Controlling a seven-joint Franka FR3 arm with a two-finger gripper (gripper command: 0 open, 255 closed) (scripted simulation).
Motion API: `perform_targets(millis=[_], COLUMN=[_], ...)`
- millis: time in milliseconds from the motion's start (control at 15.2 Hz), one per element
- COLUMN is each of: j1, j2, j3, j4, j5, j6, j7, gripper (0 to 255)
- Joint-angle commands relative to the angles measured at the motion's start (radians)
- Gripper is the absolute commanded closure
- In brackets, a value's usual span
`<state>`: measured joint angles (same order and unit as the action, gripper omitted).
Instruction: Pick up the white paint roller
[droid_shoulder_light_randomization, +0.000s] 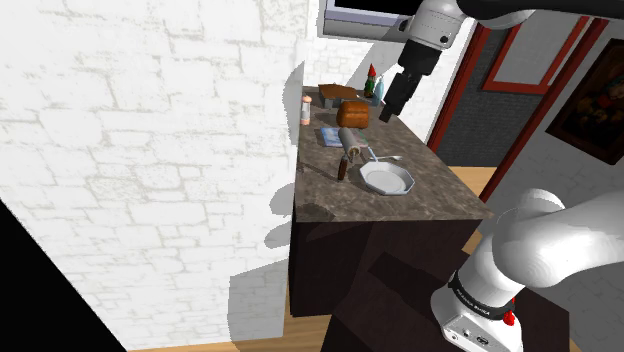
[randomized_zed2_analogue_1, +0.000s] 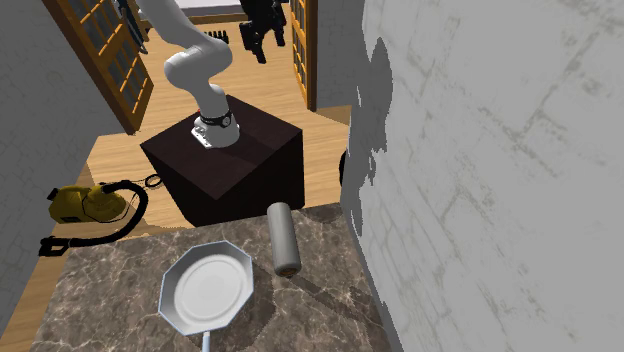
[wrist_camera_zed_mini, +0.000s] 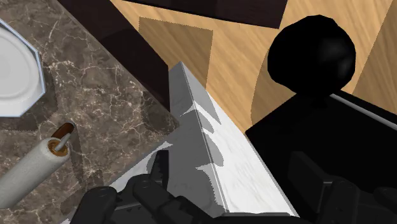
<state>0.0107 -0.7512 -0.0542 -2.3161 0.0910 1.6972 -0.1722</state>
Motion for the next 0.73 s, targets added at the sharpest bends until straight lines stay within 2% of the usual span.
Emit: perform_targets(millis=[0,660], j1=[0.000,-0.058], j2=[0.000,0.268], j3=[0.000,-0.101], j4=[0.000,0.011], j5=[0.000,-0.011], j6=[0.000,0.233], j7=[0.000,-0.038], gripper=[0,0])
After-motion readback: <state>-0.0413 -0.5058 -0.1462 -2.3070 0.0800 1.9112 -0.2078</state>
